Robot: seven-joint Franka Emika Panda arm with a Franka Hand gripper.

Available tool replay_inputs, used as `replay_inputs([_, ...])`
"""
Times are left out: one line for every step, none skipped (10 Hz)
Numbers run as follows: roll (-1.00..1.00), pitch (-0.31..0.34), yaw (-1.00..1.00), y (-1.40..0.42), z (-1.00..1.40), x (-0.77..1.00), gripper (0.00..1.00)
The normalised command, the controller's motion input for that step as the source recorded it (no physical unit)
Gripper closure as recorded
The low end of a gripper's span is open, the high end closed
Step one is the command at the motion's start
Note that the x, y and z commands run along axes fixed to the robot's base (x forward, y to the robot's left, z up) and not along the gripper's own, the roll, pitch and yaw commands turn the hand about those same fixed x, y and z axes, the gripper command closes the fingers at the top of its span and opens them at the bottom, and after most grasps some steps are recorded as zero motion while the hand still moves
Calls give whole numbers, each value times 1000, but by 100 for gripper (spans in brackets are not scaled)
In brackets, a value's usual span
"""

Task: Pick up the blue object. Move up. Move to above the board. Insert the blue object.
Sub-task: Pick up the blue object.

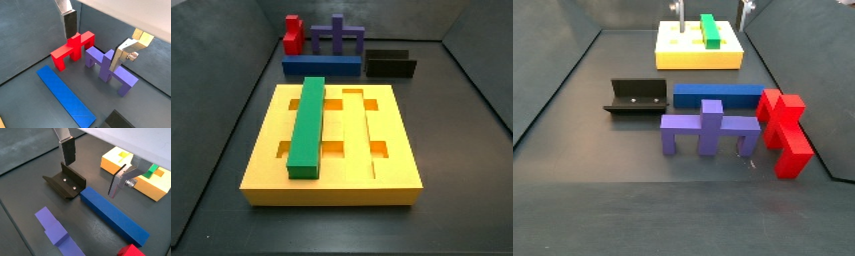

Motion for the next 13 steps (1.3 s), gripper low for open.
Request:
replay_inputs([-226, -143, -563, -123, -257, -203, 0])
replay_inputs([-321, -179, -743, -66, -377, -197, 0])
replay_inputs([-299, -210, -794, -43, -386, -191, 0])
replay_inputs([-287, -219, -823, -29, -371, -183, 0])
replay_inputs([-253, -246, -854, -43, -351, -157, 0])
replay_inputs([-147, -274, -920, -86, -394, -94, 0])
replay_inputs([0, -139, -940, -220, -557, -3, 0])
replay_inputs([31, -13, -971, -211, -563, 0, 0])
replay_inputs([37, 0, -1000, -151, -566, 0, 0])
replay_inputs([74, 0, -1000, -29, -520, 0, 0])
replay_inputs([111, -31, -1000, -6, -500, 3, 0])
replay_inputs([131, -47, -1000, -14, -503, 34, 0])
replay_inputs([131, -47, -1000, -14, -503, 34, 0])
